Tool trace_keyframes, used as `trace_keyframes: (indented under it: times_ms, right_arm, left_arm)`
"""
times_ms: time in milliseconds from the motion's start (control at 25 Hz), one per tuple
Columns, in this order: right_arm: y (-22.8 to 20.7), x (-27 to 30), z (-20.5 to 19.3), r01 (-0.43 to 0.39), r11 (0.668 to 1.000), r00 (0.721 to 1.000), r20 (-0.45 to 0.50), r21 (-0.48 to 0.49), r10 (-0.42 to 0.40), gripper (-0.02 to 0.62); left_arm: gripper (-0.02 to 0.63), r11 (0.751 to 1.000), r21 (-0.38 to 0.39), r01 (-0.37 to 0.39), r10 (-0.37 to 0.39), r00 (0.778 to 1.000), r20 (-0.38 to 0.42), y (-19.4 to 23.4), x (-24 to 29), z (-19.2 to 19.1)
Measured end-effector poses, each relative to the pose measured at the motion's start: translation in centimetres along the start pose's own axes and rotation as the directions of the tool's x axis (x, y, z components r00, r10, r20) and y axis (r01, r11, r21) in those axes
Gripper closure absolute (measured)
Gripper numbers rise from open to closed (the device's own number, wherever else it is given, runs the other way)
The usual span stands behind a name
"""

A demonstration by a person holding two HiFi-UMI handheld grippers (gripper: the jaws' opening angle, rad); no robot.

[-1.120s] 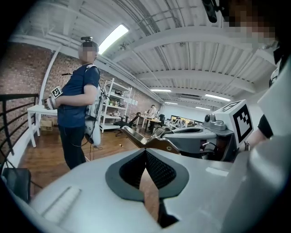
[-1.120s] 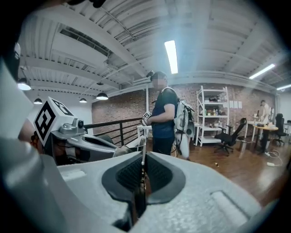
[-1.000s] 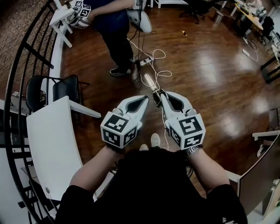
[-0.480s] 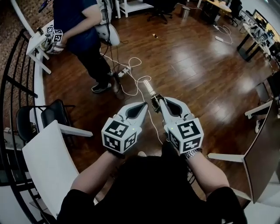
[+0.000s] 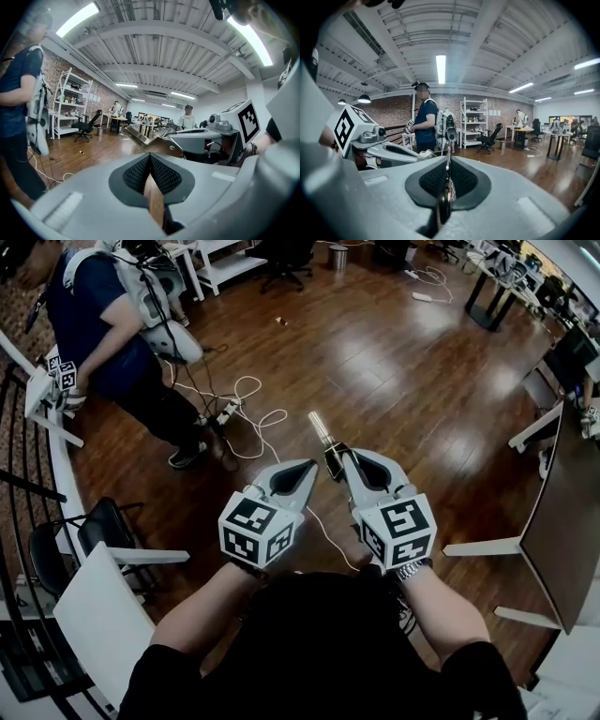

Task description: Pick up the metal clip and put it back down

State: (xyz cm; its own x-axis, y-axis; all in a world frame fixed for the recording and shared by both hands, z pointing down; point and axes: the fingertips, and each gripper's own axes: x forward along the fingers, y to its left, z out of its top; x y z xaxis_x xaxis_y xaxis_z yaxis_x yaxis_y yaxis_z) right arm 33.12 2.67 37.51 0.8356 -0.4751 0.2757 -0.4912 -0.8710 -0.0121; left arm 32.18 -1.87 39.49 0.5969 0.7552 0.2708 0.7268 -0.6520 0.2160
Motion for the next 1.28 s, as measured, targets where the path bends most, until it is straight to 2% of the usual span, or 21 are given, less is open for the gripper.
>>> trace_keyframes:
  times_ms: [120,360,800,960,1080,1280]
  right_arm:
    - [-3.4,-1.4,-0.7,0.046,0.999,0.999,0.012,0.022,-0.046,0.601]
    - [-13.5,-4.8,-2.8,0.136,0.988,0.990,0.012,0.072,-0.137,0.601]
    - [-29.0,-11.7,-6.4,0.237,0.962,0.971,-0.018,0.134,-0.237,0.601]
    - [-35.7,-15.8,-6.2,0.282,0.944,0.959,-0.023,0.169,-0.283,0.601]
    - [-39.7,-18.7,-7.6,0.317,0.931,0.948,-0.022,0.180,-0.319,0.601]
    - [-44.0,-22.8,-10.3,0.404,0.889,0.912,-0.027,0.213,-0.408,0.601]
  left_arm:
    - [0.589,0.999,0.022,0.045,-0.044,0.999,-0.021,-2.0,3.2,0.2]
    - [0.589,0.989,0.055,0.140,-0.135,0.986,-0.094,-7.5,12.7,0.3]
    - [0.589,0.969,0.072,0.236,-0.220,0.960,-0.173,-17.0,27.0,0.9]
    - [0.589,0.957,0.093,0.276,-0.253,0.946,-0.202,-22.0,32.4,2.9]
    - [0.589,0.947,0.103,0.303,-0.277,0.938,-0.208,-25.4,36.0,2.6]
    - [0.589,0.910,0.127,0.395,-0.357,0.902,-0.245,-30.3,40.2,1.1]
